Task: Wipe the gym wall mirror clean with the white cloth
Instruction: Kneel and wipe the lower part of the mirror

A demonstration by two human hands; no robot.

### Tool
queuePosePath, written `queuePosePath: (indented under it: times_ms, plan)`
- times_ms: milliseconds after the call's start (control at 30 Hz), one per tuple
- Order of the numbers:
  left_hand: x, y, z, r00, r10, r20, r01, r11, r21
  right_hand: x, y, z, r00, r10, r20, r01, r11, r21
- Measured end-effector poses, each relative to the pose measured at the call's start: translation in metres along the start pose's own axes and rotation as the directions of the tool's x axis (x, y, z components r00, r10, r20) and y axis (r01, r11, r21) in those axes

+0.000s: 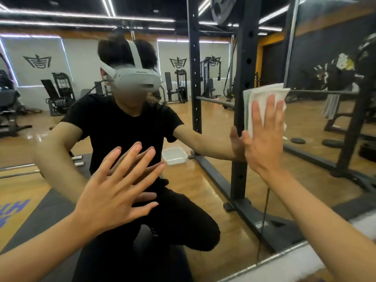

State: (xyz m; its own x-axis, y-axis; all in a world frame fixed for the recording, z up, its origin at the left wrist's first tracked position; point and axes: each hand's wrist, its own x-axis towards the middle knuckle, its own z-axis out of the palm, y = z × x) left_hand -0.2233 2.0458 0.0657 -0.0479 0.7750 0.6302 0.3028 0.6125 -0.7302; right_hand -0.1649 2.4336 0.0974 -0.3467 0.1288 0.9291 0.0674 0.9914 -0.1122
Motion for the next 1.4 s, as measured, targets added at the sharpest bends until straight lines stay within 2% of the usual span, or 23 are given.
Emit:
queuePosePath:
  times_ms: [100, 167, 200, 267, 300, 400, 467, 500, 533, 600, 633, 700, 733, 767, 800, 867, 933, 1033, 1167, 1233, 1267, 1333, 1400]
  plan:
    - [0.000, 0.001, 0.003, 1.000, 0.003, -0.004, -0.003, 0.999, 0.033, 0.005, -0.025, 0.010, 0.965, 0.256, -0.049, -0.251, 0.964, 0.092]
    - [0.000, 0.001, 0.003, 1.000, -0.001, 0.002, 0.001, 1.000, 0.030, 0.016, -0.081, 0.017, 0.931, 0.345, -0.116, -0.329, 0.934, 0.138]
    - [0.000, 0.001, 0.002, 1.000, -0.002, 0.002, 0.002, 1.000, 0.017, 0.017, -0.113, 0.019, 0.951, 0.282, -0.126, -0.266, 0.956, 0.126]
    - [0.001, 0.000, 0.000, 1.000, 0.000, -0.002, -0.001, 1.000, -0.011, 0.009, -0.165, 0.014, 0.998, 0.014, -0.066, -0.007, 0.995, 0.098]
    - [0.000, -0.001, 0.000, 1.000, 0.001, 0.002, -0.001, 1.000, -0.023, 0.005, -0.178, 0.010, 0.992, -0.128, -0.018, 0.129, 0.984, 0.123]
    - [-0.001, -0.002, -0.001, 1.000, 0.010, 0.009, -0.009, 0.999, -0.051, 0.000, -0.154, -0.002, 0.905, -0.424, 0.019, 0.414, 0.893, 0.175]
    - [-0.002, -0.002, -0.002, 1.000, 0.007, 0.012, -0.006, 0.998, -0.062, -0.003, -0.105, 0.007, 0.848, -0.529, 0.017, 0.526, 0.846, 0.093]
    - [-0.001, -0.001, -0.002, 1.000, 0.000, 0.014, 0.000, 0.998, -0.065, -0.007, -0.075, 0.013, 0.861, -0.509, 0.017, 0.507, 0.860, 0.048]
    - [-0.001, -0.001, -0.002, 1.000, -0.003, 0.017, 0.004, 0.998, -0.069, -0.014, -0.046, 0.021, 0.906, -0.423, 0.020, 0.423, 0.906, 0.002]
    - [0.000, -0.001, -0.001, 1.000, -0.006, 0.023, 0.008, 0.998, -0.066, -0.032, -0.010, 0.029, 0.989, -0.147, -0.026, 0.146, 0.989, -0.029]
    - [0.000, -0.001, -0.001, 1.000, -0.007, 0.027, 0.008, 0.998, -0.060, -0.038, -0.008, 0.030, 0.999, 0.011, -0.049, -0.011, 1.000, -0.002]
    - [0.000, 0.000, -0.001, 0.999, -0.003, 0.034, 0.005, 0.999, -0.048, -0.040, -0.043, 0.028, 0.950, 0.305, -0.061, -0.298, 0.949, 0.106]
    - [0.000, 0.001, -0.001, 0.999, -0.001, 0.034, 0.003, 0.999, -0.045, -0.038, -0.072, 0.025, 0.918, 0.393, -0.052, -0.378, 0.908, 0.179]
    - [0.000, 0.001, -0.001, 0.999, 0.002, 0.032, 0.000, 0.999, -0.046, -0.037, -0.104, 0.020, 0.914, 0.404, -0.043, -0.383, 0.893, 0.236]
    - [0.000, 0.001, -0.002, 1.000, 0.005, 0.030, -0.003, 0.999, -0.051, -0.039, -0.133, 0.017, 0.945, 0.325, -0.031, -0.305, 0.914, 0.266]
    - [0.000, 0.000, -0.003, 1.000, 0.006, 0.021, -0.005, 0.998, -0.062, -0.057, -0.172, 0.019, 0.997, 0.072, 0.002, -0.070, 0.965, 0.254]
    - [0.000, -0.001, -0.004, 1.000, 0.002, 0.015, -0.001, 0.998, -0.056, -0.080, -0.174, 0.027, 0.998, -0.037, 0.041, 0.025, 0.968, 0.251]
    - [0.002, 0.000, -0.004, 1.000, 0.007, 0.003, -0.007, 0.999, -0.051, -0.140, -0.148, 0.048, 0.994, 0.010, 0.105, -0.036, 0.970, 0.242]
    - [0.001, 0.001, -0.006, 1.000, 0.011, 0.016, -0.010, 0.999, -0.043, -0.203, -0.144, 0.054, 0.921, 0.309, 0.237, -0.357, 0.914, 0.194]
    - [0.003, 0.000, -0.008, 1.000, 0.020, 0.020, -0.020, 0.999, -0.026, -0.184, -0.158, 0.047, 0.900, 0.362, 0.245, -0.412, 0.889, 0.199]
    - [0.002, 0.001, -0.009, 0.999, 0.022, 0.027, -0.021, 0.999, -0.031, -0.166, -0.168, 0.040, 0.912, 0.345, 0.220, -0.393, 0.891, 0.230]
    - [0.001, 0.000, -0.008, 0.999, 0.021, 0.024, -0.020, 0.999, -0.030, -0.118, -0.185, 0.026, 0.965, 0.222, 0.140, -0.254, 0.922, 0.291]
    - [0.002, 0.000, -0.008, 0.999, 0.026, 0.020, -0.025, 0.999, -0.041, -0.076, -0.195, 0.015, 0.988, 0.125, 0.092, -0.147, 0.941, 0.304]
